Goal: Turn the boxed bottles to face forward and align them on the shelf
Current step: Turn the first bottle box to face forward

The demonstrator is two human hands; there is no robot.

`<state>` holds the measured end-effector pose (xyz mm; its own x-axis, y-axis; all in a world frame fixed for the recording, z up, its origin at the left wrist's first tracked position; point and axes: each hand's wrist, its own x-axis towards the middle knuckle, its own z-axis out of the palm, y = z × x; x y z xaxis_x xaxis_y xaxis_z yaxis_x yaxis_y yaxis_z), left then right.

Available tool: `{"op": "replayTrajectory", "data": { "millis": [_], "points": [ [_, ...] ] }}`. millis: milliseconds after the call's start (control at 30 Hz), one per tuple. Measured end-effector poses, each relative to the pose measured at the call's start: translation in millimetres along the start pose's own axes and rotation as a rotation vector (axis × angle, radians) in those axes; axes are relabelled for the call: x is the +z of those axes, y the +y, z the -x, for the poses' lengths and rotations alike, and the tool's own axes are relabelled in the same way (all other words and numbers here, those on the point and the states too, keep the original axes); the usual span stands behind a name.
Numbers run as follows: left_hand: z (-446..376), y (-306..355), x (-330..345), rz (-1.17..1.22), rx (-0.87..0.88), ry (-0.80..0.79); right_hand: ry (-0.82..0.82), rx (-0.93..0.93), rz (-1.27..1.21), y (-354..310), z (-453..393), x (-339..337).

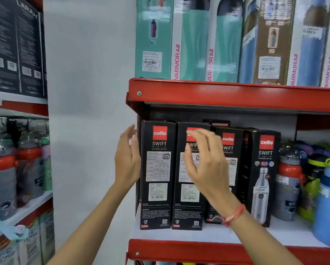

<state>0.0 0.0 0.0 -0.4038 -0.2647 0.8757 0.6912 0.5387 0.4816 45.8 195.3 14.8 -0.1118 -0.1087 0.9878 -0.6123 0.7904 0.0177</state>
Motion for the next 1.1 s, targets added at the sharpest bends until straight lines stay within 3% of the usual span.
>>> {"op": "replayTrajectory", "data": {
  "millis": [100, 200, 333, 433, 600, 867, 1100],
  "points": [
    [1.7, -24.6, 6.6, 0.134, -0.311, -0.063, -0.13, 0.148, -0.112, -15.5, 20.8, 19.1],
    [12.4, -48.6, 13.8, 0.209, -0.535, -0.267, -0.355, 0.316, -0.114, -30.6, 55.6, 43.5],
    [21.8, -62.8, 13.1, 0.325, -0.641, -0.483, -0.509, 0.441, 0.026, -47.8, 85.1, 70.7],
    [20.1, -64.3, 9.5, 0.386, -0.673, -0.556, -0.567, 0.491, 0.127, -62.9, 87.5, 86.6],
    [22.3, -69.7, -2.9, 0.432, -0.65, -0.524, -0.636, 0.556, 0.062, -78.5, 82.7, 103.3],
    [23.8, -68.1, -33.7, 0.43, -0.513, -0.426, -0.492, 0.421, -0.27, -70.0, 74.7, 105.5],
    [34.5, -67.4, -32.2, 0.233, -0.334, -0.421, -0.567, 0.535, -0.413, -36.4, 65.3, 99.4]
  ]
}}
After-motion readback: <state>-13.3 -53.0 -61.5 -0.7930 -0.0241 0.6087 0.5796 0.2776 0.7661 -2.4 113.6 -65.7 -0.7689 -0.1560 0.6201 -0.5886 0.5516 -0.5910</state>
